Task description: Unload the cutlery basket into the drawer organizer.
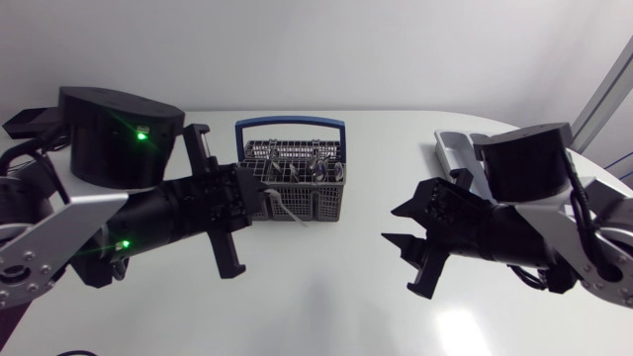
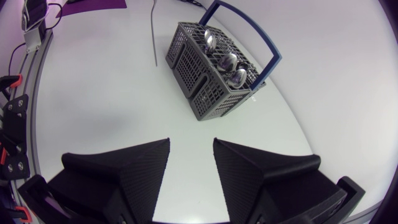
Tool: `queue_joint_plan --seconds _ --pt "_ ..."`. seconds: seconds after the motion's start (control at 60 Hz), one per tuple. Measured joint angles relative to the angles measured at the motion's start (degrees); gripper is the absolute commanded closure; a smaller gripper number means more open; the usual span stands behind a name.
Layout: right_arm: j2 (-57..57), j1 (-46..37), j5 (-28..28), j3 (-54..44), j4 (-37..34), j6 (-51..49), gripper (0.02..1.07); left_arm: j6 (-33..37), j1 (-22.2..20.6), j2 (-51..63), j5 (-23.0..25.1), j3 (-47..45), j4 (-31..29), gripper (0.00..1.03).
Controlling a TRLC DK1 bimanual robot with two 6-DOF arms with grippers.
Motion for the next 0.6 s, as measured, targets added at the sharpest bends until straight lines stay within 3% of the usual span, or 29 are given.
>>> queue_joint_plan --seconds 0.183,0.417,0.6 --pt "-4.7 4.24 3.89 -2.58 -0.02 3.1 0.51 -14.36 -4.04 3.37 -0.17 3.8 -4.22 1.0" --pt "-8.55 10.88 9.68 -3.89 0.02 7.34 0.51 -29.03 -8.33 8.72 -0.13 9.29 -5.33 1.0" --pt "-9.07 13.09 11.78 -4.02 1.07 9.03 0.52 -37.27 -9.03 13.07 3.65 12.94 -6.47 1.0"
